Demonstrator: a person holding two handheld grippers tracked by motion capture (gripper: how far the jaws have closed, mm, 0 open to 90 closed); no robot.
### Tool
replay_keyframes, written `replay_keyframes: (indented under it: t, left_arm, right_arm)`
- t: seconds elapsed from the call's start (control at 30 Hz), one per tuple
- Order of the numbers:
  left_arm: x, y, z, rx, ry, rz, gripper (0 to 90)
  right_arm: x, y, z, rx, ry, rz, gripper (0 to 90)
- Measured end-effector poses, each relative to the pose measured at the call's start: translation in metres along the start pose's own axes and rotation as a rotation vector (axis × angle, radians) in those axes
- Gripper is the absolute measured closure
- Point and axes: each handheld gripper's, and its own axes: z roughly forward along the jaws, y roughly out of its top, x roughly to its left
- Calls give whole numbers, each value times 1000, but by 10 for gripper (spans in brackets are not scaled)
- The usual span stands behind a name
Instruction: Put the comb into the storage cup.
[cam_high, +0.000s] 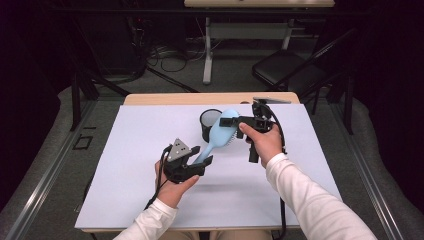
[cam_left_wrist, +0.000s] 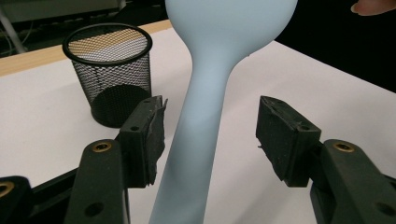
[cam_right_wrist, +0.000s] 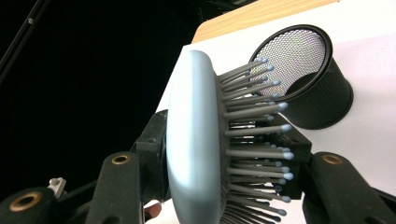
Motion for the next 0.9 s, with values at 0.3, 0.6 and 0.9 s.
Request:
replay_keyframes:
  t: [0.3,0.6,0.9]
  left_arm:
    - [5,-1,-6,-1,5,-4,411]
    - [14,-6,-11,1,17,20,411]
    - [20,-10,-17,4,29,3,349]
  right_arm:
    - [1,7,-2,-8,-18,-9,484]
    - [0,18,-6,-37,-28,-6,484]
    - [2,29,-9,-52,-44,-10,484]
